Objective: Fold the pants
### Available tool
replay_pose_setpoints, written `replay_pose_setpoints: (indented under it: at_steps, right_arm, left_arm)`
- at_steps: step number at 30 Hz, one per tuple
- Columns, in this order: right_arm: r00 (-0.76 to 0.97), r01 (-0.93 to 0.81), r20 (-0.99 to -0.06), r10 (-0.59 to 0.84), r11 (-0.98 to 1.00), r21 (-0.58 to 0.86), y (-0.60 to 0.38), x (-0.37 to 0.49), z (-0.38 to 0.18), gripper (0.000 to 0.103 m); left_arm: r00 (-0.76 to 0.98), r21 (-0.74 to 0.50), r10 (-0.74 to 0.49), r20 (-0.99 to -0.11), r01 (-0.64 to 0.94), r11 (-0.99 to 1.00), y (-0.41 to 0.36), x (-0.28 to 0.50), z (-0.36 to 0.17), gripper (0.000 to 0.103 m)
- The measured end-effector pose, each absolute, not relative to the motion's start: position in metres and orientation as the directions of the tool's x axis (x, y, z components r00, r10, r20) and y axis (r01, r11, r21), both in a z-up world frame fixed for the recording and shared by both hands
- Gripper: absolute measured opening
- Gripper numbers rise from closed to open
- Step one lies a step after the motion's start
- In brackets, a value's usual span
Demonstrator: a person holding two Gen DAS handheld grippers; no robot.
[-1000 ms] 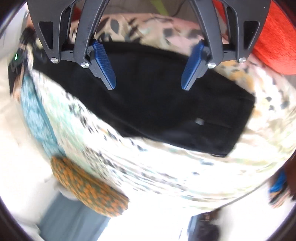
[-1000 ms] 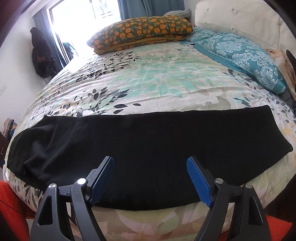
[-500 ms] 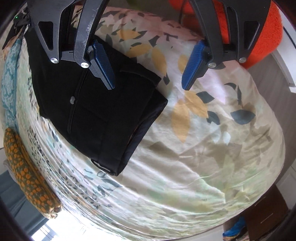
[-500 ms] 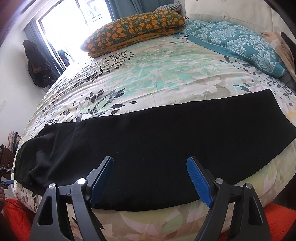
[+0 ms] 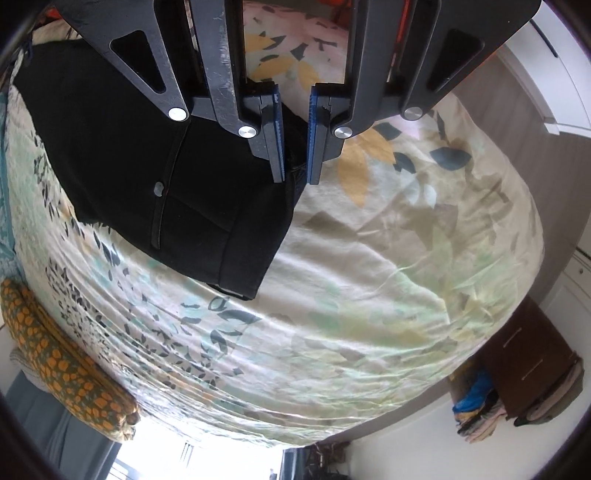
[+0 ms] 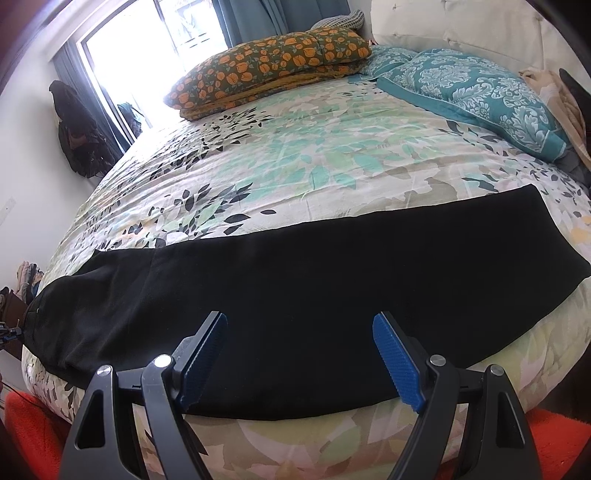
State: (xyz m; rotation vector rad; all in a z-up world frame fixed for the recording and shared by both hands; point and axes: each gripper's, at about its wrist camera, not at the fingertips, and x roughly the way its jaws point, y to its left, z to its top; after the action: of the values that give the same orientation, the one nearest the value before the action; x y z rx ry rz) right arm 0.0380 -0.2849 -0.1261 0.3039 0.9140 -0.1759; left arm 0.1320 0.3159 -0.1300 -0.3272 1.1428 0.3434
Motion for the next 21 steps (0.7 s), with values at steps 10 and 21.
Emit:
replay_pose_setpoints:
  at_steps: [10,21]
  right_arm:
    - [0.547,0.166,-0.837,0.021,0.977,0.134,-0.261,0.043,-0.140,0.081]
    - [0.519,-0.095,-0.852,0.074,0.995,0.028,-0.182,0.080,-0.158,0.081]
  left_arm:
    - [0.338,0.114,0.289,-0.896,-0.453,0.884,0.295,0.119,-0.132,0.040]
    - [0.512,0.118,0.104,-0.853,-0.004,0.993,0.118,0.131,-0.153,0.069]
